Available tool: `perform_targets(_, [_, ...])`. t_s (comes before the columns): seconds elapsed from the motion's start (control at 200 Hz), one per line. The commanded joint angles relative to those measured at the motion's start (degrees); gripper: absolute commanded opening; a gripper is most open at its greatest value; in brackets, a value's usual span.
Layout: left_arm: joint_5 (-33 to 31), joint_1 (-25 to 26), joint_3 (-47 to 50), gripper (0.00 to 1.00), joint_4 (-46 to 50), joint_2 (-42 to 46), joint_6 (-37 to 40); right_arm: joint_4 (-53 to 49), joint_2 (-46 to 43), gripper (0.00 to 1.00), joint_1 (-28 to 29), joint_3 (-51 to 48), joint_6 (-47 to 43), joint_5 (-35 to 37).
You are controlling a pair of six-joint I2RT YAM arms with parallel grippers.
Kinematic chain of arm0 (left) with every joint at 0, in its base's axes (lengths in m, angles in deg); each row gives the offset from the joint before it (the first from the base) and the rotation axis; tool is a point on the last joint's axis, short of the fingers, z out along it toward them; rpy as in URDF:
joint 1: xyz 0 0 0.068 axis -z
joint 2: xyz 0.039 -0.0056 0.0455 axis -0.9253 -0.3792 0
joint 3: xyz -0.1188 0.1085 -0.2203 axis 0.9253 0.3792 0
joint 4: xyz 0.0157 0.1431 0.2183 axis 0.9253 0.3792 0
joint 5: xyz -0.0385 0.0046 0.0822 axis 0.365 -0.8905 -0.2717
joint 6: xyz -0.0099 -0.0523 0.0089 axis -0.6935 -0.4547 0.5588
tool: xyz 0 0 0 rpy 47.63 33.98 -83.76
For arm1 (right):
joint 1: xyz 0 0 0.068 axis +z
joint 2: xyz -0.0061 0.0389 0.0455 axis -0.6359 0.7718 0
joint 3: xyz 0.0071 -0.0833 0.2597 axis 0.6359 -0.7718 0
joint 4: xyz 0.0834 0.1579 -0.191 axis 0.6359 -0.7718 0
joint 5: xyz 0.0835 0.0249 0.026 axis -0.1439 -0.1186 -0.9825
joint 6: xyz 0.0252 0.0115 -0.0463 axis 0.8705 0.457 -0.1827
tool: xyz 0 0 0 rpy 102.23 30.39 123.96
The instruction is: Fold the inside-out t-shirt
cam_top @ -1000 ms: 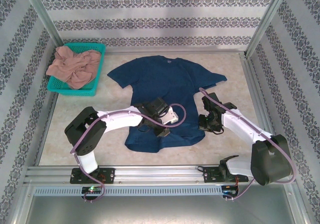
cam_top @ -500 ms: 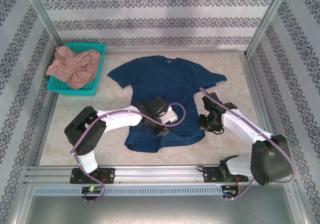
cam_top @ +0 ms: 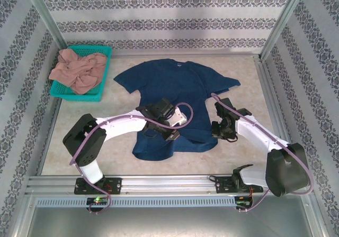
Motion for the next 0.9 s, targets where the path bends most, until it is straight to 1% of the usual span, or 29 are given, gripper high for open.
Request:
perform_targets(0.0, [4.04,-1.07,-0.1,0.07,-1.65,2.04,-2.39,-1.98,-1.2,0.16,-0.79,1.92,-1.44,2.16])
perform_targets(0.09, [6.59,-1.48,-0.74,0.07,-1.71,2.1,-4.64,-2.45,-1.58,0.19,-1.05,2.54,-1.89,2.81])
perform_targets(0.155, [9.05,-1.62,-1.5,0.07,-1.62,1.91,-7.24,-2.98,-2.23,0.22,-1.03,3.12,-2.23,3.62])
perform_targets(0.27, [14.01,-2.21,-2.09,0.08,-2.91,0.92,-15.22,-4.44,-4.62,0.31,-1.06,4.27,-3.25,4.74])
perform_targets(0.345, [14.88,-2.9,-1.11,0.08,-5.83,0.33,-21.08,-3.78,-7.75,0.36,-0.4,3.92,-4.08,2.54])
perform_targets(0.4, [14.51,-3.43,-0.13,0.07,-8.14,0.16,-24.1,-1.5,-10.71,0.39,1.72,2.32,-4.12,-1.05])
perform_targets(0.475, [14.02,-4.43,0.83,0.08,-9.97,0.31,-26.7,3.69,-14.23,0.43,6.46,-1.03,-2.22,-6.66])
perform_targets(0.545, [15.98,-5.74,2.46,0.1,-13.57,0.92,-29.81,9.69,-16.27,0.47,11.17,-4.36,0.82,-9.1])
perform_targets(0.62, [18.31,-6.86,3.68,0.11,-16.99,1.2,-32.37,15.28,-16.82,0.5,15.15,-7.07,2.26,-8.46])
perform_targets(0.7, [18.15,-7.36,3.59,0.11,-15.51,0.95,-31.73,18.24,-16.21,0.53,18.25,-8.32,2.76,-5.36])
perform_targets(0.794, [18.43,-7.84,3.72,0.11,-15.07,0.94,-31.35,20.81,-14.26,0.58,20.28,-8.86,1.82,-2.38])
perform_targets(0.894, [18.63,-8.04,3.65,0.11,-14.62,1.02,-30.66,23.81,-11.09,0.59,21.34,-8.78,0.73,-1.06])
